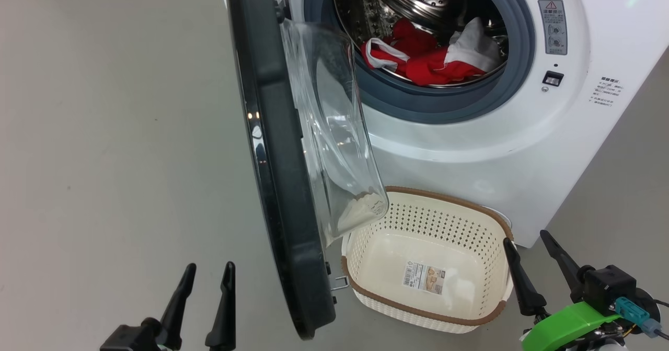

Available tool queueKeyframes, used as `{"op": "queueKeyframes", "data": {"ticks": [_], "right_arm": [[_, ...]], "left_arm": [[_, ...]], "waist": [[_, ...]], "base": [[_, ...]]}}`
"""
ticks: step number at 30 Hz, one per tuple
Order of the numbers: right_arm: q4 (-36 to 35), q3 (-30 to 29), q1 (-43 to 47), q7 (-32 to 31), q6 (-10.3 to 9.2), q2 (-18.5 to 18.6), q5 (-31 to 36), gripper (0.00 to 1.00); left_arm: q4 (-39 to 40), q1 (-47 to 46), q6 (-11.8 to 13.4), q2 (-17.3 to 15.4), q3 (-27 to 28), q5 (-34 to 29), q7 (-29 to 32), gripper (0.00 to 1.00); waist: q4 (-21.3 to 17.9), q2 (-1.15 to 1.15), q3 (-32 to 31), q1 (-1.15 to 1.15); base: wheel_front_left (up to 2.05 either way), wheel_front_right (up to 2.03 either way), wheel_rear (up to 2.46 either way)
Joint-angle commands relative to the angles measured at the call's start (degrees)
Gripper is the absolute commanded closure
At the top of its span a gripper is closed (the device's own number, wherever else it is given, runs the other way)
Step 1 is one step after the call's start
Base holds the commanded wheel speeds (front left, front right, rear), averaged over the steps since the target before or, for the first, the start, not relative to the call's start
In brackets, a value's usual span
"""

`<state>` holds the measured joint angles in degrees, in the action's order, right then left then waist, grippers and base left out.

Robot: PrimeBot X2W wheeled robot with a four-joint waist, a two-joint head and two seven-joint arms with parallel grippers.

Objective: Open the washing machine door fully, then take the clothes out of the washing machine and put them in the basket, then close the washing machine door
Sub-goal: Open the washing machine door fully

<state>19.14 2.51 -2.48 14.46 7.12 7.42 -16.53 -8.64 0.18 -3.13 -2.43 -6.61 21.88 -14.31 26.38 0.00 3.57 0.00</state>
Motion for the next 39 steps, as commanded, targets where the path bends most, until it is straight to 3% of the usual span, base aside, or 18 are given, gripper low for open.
{"op": "queueKeyframes", "data": {"ticks": [1, 2, 3, 4, 5, 11, 17, 25, 32, 39], "right_arm": [[-1.19, 1.26, -0.65, 0.53, 0.36, 0.75, 0.9, 0.0], [-1.24, 1.26, -0.69, 0.53, 0.36, 0.76, 0.95, 0.0], [-1.28, 1.26, -0.71, 0.53, 0.36, 0.76, 0.99, 0.0], [-1.33, 1.27, -0.72, 0.53, 0.36, 0.76, 1.02, 0.0], [-1.36, 1.28, -0.71, 0.53, 0.36, 0.75, 1.03, 0.0], [-1.36, 1.41, -0.59, 0.53, 0.36, 0.67, 1.18, 0.0], [-1.48, 1.44, -0.68, 0.53, 0.36, 0.69, 1.27, 0.0], [-1.76, 1.52, -1.04, 0.53, 0.36, 0.49, 1.45, 0.0], [-1.9, 1.61, -1.41, 0.53, 0.36, 0.34, 1.57, 0.0], [-2.0, 1.57, -1.61, 0.53, 0.36, 0.34, 1.75, 0.0]], "left_arm": [[1.43, -0.6, -0.14, -0.44, 2.05, -0.61, -0.69, 0.0], [1.39, -0.67, -0.09, -0.44, 2.03, -0.65, -0.69, 0.07], [1.34, -0.77, -0.02, -0.44, 2.0, -0.68, -0.69, 0.49], [1.31, -0.93, 0.07, -0.44, 1.95, -0.71, -0.69, 0.82], [1.52, -1.13, 0.2, -0.44, 2.04, -0.64, -0.69, 1.0], [6.34, -2.53, 0.84, -0.44, 3.53, -0.16, -0.69, 1.0], [17.86, -4.96, 1.49, -0.44, 3.72, 2.34, -0.69, 1.0], [30.06, -6.03, 1.12, -0.44, -5.68, 2.97, -0.69, 1.0], [25.75, -4.64, -1.09, -0.44, -16.84, 4.35, -0.69, 1.0], [16.55, -2.87, -2.19, -0.44, -21.16, 5.99, -0.69, 1.0]], "waist": [[-0.01, 0.0, 0.01, 0.0], [-0.01, 0.0, 0.02, 0.0], [-0.01, 0.0, 0.03, 0.0], [0.0, 0.0, 0.0, 0.0], [0.01, 0.0, -0.04, 0.0], [-0.05, 0.0, -0.16, 0.0], [0.14, 0.0, 0.0, 0.0], [0.1, 0.0, 0.2, 0.0], [-0.25, 0.0, 0.66, 0.0], [-0.52, 0.0, 1.05, 0.0]], "base": [[0.0, 0.0, 0.0], [0.0, 0.0, 0.0], [0.0, 0.0, 0.0], [0.0, 0.0, 0.0], [0.0, 0.0, 0.0], [0.0, 0.0, 0.0], [0.0, 0.0, 0.0], [0.0, 0.0, 0.0], [0.0, 0.0, 0.0], [0.0, 0.0, 0.0]]}}
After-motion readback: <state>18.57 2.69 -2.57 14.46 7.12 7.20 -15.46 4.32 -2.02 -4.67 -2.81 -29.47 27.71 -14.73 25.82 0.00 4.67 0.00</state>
